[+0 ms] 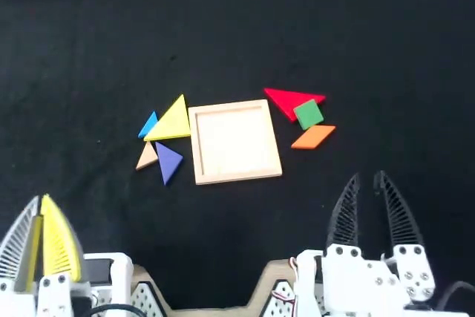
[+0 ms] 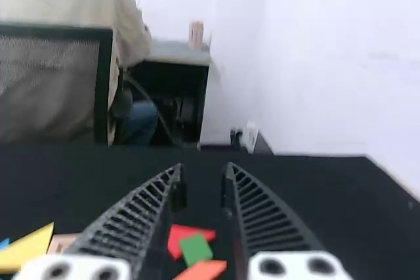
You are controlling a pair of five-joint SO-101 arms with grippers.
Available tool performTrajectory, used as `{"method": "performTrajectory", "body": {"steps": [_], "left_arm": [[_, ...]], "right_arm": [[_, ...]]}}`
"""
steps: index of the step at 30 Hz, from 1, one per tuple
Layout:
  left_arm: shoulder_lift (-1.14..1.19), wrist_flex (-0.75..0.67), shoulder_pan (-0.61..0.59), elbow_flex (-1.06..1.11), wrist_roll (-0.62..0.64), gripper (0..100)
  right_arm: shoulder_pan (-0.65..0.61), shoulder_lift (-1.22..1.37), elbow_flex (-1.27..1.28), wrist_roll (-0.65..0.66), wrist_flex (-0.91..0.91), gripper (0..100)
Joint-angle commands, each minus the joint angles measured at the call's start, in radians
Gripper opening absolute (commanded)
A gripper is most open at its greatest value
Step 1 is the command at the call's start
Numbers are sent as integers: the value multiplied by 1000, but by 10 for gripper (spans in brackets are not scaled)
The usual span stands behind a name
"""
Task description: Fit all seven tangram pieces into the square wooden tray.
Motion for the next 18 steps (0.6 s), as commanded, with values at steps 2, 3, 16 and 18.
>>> {"method": "performTrajectory", "body": {"steps": [2, 3, 16, 18], "left_arm": [[3, 63, 1, -25, -14, 33], [3, 63, 1, -38, -14, 33], [12, -117, 10, 47, -5, 33], [43, -153, 12, 73, -9, 34]], "right_arm": [[11, -65, -76, -2, 78, 101], [11, -65, -79, -2, 52, 100], [14, -65, -77, 0, -157, 102], [15, -64, -71, 0, -241, 102]]}}
